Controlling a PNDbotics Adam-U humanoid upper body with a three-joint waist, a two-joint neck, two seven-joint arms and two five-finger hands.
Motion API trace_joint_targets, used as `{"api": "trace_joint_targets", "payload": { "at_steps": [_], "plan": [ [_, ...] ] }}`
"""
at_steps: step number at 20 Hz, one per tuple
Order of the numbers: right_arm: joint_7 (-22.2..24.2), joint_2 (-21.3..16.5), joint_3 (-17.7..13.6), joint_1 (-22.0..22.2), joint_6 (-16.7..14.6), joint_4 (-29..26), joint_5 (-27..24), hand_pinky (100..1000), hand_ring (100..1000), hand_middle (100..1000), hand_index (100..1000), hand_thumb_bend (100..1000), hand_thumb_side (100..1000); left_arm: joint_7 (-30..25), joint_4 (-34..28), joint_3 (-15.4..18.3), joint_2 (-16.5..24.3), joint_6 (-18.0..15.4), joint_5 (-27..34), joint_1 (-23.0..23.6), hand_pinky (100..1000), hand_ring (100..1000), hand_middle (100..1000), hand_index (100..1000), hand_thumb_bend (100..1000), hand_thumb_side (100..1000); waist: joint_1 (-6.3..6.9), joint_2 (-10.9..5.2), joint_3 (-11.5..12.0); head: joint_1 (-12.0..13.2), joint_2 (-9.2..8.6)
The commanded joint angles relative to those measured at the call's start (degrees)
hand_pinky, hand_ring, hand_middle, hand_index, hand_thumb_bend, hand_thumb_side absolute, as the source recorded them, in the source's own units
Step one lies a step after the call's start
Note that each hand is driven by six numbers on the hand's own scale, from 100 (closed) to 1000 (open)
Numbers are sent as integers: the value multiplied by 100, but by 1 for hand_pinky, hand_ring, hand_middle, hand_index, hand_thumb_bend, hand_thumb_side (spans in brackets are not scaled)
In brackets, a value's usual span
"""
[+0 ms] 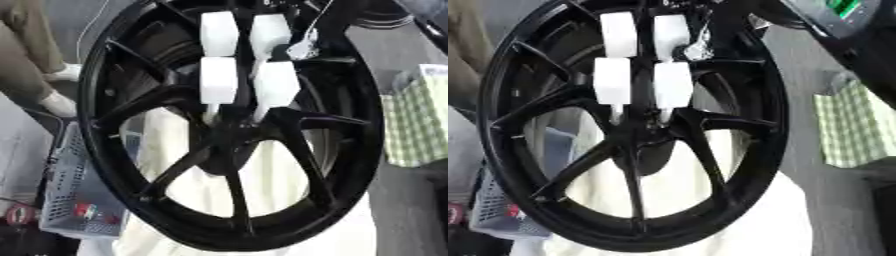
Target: Pull the pin out of the wheel hub.
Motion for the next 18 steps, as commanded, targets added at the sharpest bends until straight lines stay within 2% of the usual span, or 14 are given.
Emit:
{"api": "trace_joint_targets", "payload": {
  "at_steps": [1, 4, 12, 16, 18],
  "plan": [
    [-119, -72, -54, -106, 40, -11, -98, 797, 816, 529, 744, 158, 259, -4, -87, 36, 94, 6, 3, -40, 859, 881, 772, 804, 186, 924, 55, -89, 5, -16, -35],
    [-254, -73, -66, -107, 113, -40, -222, 782, 779, 476, 682, 101, 231, 2, -87, 39, 92, 15, -1, -27, 860, 881, 772, 804, 186, 924, 57, -96, -3, -17, -33],
    [-648, -180, -207, -88, 384, -234, -630, 736, 686, 374, 564, 100, 119, 40, -87, 63, 86, 19, -9, 11, 861, 882, 772, 803, 185, 923, 64, -116, -36, -18, -10],
    [-798, -340, -411, -77, 561, -423, -871, 725, 671, 355, 550, 100, 100, 54, -87, 73, 85, 21, -11, 33, 862, 882, 773, 803, 185, 923, 77, -133, -80, 0, -5],
    [-919, -479, -612, -39, 632, -522, -956, 725, 669, 353, 548, 100, 100, 69, -87, 90, 88, 18, -16, 53, 862, 882, 773, 804, 185, 922, 88, -142, -108, 13, -1]
  ]
}}
